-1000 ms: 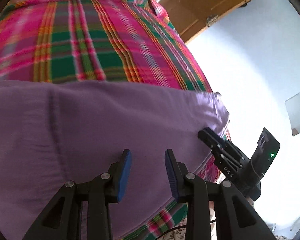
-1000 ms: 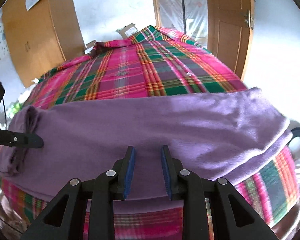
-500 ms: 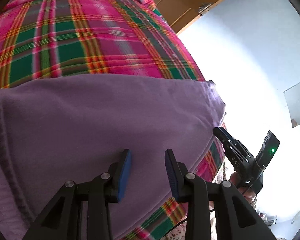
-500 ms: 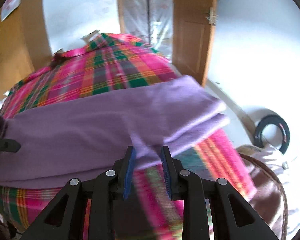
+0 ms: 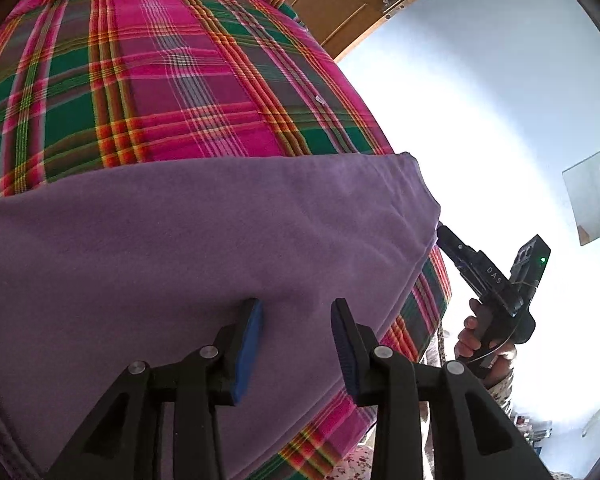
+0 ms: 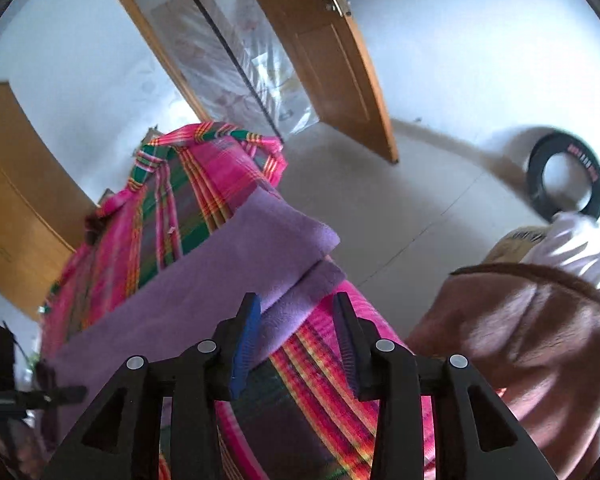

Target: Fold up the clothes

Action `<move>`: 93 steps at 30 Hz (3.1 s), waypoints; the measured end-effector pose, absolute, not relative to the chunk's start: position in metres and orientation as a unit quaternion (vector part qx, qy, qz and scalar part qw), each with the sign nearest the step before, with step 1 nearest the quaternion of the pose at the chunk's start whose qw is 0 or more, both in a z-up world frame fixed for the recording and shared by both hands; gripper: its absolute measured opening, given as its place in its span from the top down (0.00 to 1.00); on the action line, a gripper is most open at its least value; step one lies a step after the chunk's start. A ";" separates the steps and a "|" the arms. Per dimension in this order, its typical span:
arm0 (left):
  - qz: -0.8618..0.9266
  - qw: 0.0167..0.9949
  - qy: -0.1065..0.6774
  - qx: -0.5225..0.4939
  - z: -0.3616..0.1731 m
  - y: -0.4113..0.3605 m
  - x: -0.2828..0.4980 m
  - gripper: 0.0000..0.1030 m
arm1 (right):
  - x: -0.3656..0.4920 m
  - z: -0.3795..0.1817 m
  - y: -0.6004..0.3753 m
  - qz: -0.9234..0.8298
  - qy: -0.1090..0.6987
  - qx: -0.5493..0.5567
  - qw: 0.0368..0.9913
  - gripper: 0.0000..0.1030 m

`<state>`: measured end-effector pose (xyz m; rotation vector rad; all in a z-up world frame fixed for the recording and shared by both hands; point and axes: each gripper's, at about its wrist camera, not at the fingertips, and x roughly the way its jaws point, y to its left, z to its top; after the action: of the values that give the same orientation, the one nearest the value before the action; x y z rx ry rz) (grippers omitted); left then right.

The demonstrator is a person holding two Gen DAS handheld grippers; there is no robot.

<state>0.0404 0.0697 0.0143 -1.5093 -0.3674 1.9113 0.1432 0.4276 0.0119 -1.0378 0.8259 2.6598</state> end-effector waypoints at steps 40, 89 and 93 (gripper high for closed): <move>0.726 0.338 -0.164 -0.576 0.006 0.081 0.035 0.64 | 0.125 0.009 0.440 0.883 0.309 -0.329 0.127 0.93; 0.672 0.403 -0.349 -0.514 0.027 0.043 0.010 0.56 | 0.137 0.071 0.218 0.944 0.099 -0.302 -0.087 0.94; 0.665 0.410 -0.351 -0.517 0.027 0.049 0.001 0.54 | 0.135 0.065 0.207 0.940 0.097 -0.312 -0.097 0.94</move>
<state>0.0014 0.0492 0.0267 -1.3015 -0.8843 1.6737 0.1351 0.2072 0.0646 -1.0448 0.3236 3.1512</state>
